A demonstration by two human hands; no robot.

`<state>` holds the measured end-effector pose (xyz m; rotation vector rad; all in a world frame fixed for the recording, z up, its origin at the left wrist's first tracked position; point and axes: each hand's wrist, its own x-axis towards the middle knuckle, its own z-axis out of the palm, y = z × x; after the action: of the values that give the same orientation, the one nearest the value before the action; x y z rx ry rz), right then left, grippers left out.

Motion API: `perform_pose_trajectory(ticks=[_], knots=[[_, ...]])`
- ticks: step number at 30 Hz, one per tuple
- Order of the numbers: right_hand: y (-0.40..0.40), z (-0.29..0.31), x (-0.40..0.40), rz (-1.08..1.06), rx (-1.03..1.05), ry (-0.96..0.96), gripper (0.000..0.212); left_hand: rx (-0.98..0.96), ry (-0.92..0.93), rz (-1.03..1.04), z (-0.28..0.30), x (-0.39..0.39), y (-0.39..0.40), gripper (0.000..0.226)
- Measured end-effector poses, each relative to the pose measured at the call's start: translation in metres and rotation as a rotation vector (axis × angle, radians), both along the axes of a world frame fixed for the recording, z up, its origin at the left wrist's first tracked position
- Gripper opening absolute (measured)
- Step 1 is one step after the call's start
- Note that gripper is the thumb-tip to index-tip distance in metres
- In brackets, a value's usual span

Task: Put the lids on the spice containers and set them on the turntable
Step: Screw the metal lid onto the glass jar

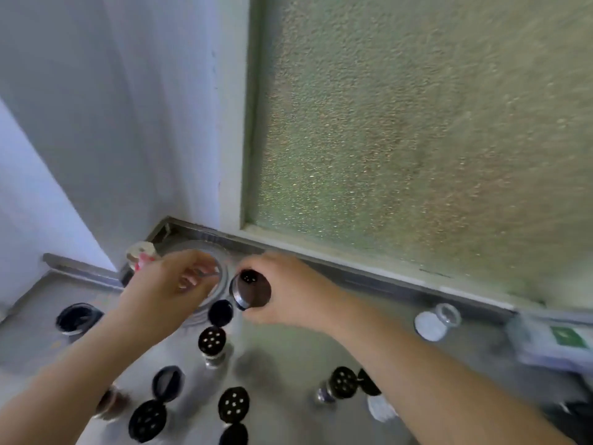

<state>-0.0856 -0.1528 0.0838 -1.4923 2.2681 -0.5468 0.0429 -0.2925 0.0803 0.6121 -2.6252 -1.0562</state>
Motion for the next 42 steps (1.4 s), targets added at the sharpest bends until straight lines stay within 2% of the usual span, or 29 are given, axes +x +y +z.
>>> perform_pose_trajectory(ticks=[8, 12, 17, 21, 27, 32, 36, 42], knots=[[0.216, -0.018, -0.057, -0.337, 0.064, -0.053, 0.057, 0.082, -0.016, -0.269, -0.025, -0.097, 0.172, 0.032], [0.297, -0.032, -0.078, -0.458, 0.112, -0.049, 0.049, 0.097, -0.034, -0.324, -0.037, -0.123, 0.236, 0.027], [0.364, -0.033, -0.094, -0.580, 0.124, -0.070, 0.040, 0.125, -0.043, -0.308, -0.042, -0.135, 0.276, 0.018], [0.376, -0.039, -0.079, -0.518, 0.128, -0.065, 0.042, 0.111, -0.063, -0.292, -0.043, -0.125, 0.287, 0.013], [0.346, -0.060, -0.047, -0.402, 0.159, -0.118, 0.044, 0.124, -0.061, -0.214, -0.045, -0.093, 0.275, 0.019], [0.340, -0.065, -0.032, -0.405, 0.351, -0.058, 0.033, 0.143, -0.043, -0.159, -0.039, -0.060, 0.251, 0.029], [0.346, -0.071, -0.011, -0.426, 0.444, 0.022, 0.043, 0.156, -0.020, -0.140, -0.037, -0.045, 0.242, 0.025], [0.339, -0.085, 0.002, -0.487, 0.464, 0.080, 0.045, 0.174, -0.004, -0.183, -0.033, -0.043, 0.245, 0.022]])
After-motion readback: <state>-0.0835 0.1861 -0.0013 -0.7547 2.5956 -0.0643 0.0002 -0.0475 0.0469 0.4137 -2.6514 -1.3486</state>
